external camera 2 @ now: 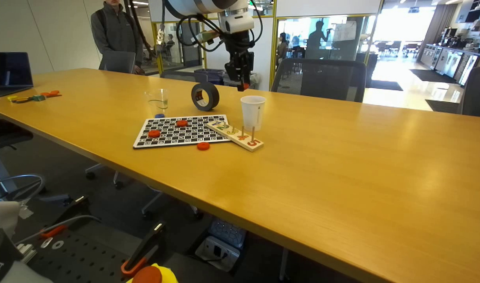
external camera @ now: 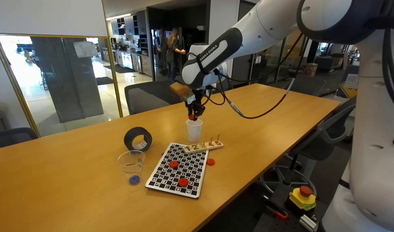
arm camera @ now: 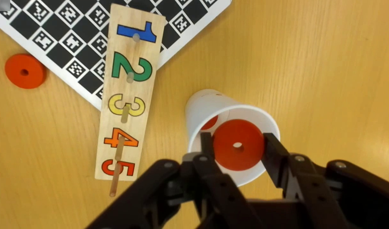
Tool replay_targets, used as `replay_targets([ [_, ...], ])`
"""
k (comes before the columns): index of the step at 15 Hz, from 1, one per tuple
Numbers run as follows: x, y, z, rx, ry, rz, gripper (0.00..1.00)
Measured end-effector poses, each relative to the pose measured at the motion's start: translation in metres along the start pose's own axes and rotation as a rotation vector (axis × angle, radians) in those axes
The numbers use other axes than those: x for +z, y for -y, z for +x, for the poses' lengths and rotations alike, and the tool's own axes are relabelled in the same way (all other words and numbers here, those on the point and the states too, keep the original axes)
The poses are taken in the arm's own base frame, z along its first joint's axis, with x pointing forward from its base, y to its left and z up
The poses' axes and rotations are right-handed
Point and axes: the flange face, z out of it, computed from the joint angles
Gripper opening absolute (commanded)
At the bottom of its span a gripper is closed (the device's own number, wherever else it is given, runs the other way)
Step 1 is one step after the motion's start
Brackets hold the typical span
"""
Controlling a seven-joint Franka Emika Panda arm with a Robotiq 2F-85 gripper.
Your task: Put the blue square into the transparent cup and the orange squares into the white cup.
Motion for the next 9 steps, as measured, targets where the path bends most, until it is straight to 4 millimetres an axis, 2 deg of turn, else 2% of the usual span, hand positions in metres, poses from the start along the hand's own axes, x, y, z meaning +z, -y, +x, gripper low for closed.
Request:
replay_targets([
  [4, 0.021, 0.008, 0.015, 0.020, -0.020, -0.035, 0.21],
  [5, 0.026, 0.010, 0.018, 0.022, -0.024, -0.043, 0.29],
  [6, 0.031, 0.012, 0.019, 0.024, -0.027, -0.048, 0.67],
  [7, 0.034, 0.014, 0.020, 0.026, -0.030, -0.051, 0.68],
  [9, 0.040, 0.018, 0.022, 0.027, -0.033, -0.056, 0.82],
])
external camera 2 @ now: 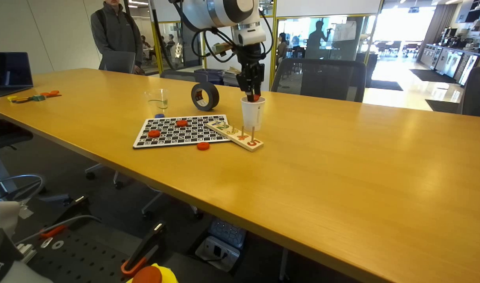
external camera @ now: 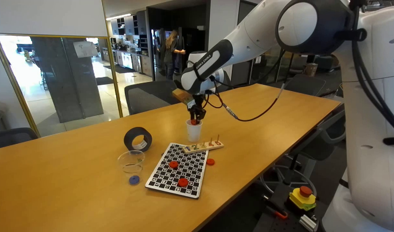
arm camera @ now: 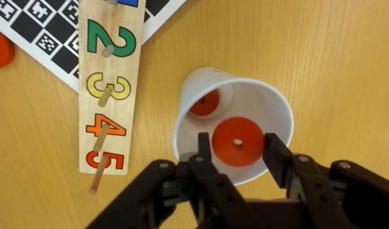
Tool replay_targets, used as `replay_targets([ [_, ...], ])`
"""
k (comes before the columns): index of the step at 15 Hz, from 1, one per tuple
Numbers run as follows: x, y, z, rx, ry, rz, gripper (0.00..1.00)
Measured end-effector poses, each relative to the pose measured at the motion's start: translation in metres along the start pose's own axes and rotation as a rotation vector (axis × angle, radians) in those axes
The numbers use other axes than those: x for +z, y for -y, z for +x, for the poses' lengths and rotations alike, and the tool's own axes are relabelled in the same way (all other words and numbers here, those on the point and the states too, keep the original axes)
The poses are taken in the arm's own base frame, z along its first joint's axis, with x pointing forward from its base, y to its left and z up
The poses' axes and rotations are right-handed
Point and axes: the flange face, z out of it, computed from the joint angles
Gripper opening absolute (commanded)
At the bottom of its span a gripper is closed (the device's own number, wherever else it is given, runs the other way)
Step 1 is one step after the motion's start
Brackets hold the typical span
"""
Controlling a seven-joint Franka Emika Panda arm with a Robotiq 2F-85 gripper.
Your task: Put the blue square into the transparent cup and the orange squares into the white cup.
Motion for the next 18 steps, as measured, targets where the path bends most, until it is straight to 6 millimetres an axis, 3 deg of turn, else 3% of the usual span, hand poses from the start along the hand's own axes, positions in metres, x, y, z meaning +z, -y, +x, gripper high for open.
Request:
replay_targets([
  [2, 0.001, 0.002, 0.000, -0.007, 0.000, -0.005, 0.98],
  [7, -0.018, -0.009, -0.008, -0.143, 0.012, -0.015, 1.00],
  [13, -0.062, -0.086, -0.042, -0.466, 0.093, -0.073, 1.00],
  [16, -0.064, -0.128, -0.058, -0.628, 0.149, -0.094, 1.00],
  [18, -0.055, -0.150, -0.063, -0.732, 0.190, -0.113, 1.00],
])
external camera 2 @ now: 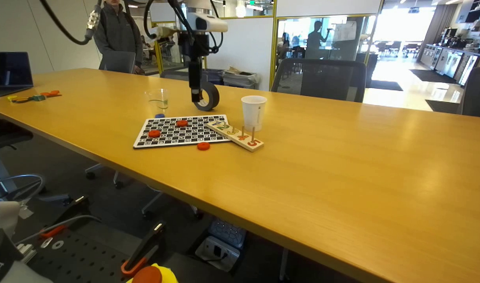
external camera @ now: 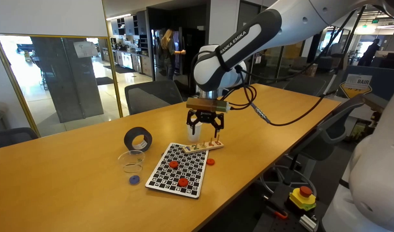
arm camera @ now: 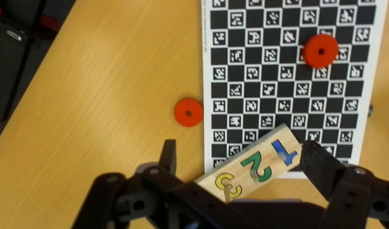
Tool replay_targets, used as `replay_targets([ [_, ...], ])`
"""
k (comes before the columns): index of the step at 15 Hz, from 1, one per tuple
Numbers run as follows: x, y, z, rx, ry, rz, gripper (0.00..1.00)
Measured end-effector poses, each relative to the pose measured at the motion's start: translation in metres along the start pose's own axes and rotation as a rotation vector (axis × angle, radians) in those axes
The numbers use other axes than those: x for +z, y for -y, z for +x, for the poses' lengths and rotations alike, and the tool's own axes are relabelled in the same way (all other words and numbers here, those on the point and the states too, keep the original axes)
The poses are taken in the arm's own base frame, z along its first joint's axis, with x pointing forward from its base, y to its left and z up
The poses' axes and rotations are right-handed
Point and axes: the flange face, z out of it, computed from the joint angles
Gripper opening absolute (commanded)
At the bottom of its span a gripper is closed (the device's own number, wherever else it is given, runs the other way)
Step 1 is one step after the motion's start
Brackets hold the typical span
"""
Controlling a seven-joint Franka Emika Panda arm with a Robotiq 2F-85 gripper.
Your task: Put the blue square into the transparent cup and the orange squares into the white cup.
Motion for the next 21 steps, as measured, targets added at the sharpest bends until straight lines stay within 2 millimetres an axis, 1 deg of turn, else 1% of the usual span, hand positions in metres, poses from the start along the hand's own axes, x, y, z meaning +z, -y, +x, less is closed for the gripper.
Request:
replay_targets([
  [4, 0.037, -0.021, -0.013, -0.225, 0.055, -0.057, 1.00],
  [8, 0.064, -0.032, -0.012, -0.444, 0.070, -0.088, 1.00],
  [15, 0.107, -0.027, 0.000, -0.799, 0.075, -0.106, 1.00],
  [18, 0.116, -0.024, 0.008, -0.954, 0.048, -0.106, 1.00],
  [21, 0.120, -0.022, 0.016, -1.076, 0.001, -0.108, 1.00],
])
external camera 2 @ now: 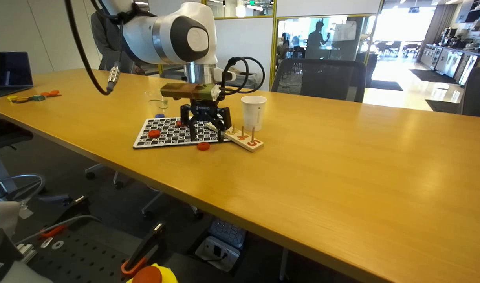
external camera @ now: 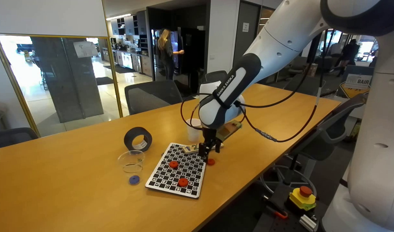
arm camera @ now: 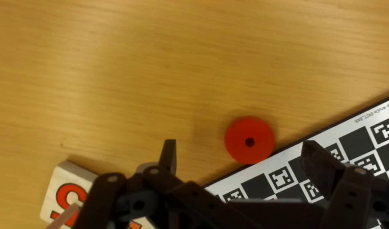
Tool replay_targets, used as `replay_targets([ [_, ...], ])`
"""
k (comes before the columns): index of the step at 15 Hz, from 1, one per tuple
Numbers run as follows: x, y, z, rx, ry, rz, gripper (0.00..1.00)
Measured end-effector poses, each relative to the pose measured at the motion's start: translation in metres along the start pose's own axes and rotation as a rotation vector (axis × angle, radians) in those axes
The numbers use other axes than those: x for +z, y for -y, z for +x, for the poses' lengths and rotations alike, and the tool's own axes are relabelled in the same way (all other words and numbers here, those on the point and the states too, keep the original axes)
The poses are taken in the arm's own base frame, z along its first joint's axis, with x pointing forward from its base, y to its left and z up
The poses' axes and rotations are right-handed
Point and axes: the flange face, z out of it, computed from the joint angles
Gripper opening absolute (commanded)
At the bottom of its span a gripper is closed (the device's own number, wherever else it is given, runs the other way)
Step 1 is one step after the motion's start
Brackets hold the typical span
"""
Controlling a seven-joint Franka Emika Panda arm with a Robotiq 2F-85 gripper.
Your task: Put the blue square into the transparent cup and the orange squares into the white cup.
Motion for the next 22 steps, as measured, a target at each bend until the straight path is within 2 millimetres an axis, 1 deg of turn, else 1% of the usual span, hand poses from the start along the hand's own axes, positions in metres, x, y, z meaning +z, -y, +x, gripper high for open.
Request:
replay_targets([
  [4, 0.003, -0.005, 0.007, -0.100, -0.073, -0.013, 1.00],
  [7, 0.005, -0.006, 0.008, -0.150, -0.106, 0.014, 1.00],
  [14, 0.011, -0.011, 0.001, -0.201, -0.089, 0.102, 1.00],
  [22, 0.013, -0.011, -0.002, -0.246, -0.080, 0.106, 1.00],
])
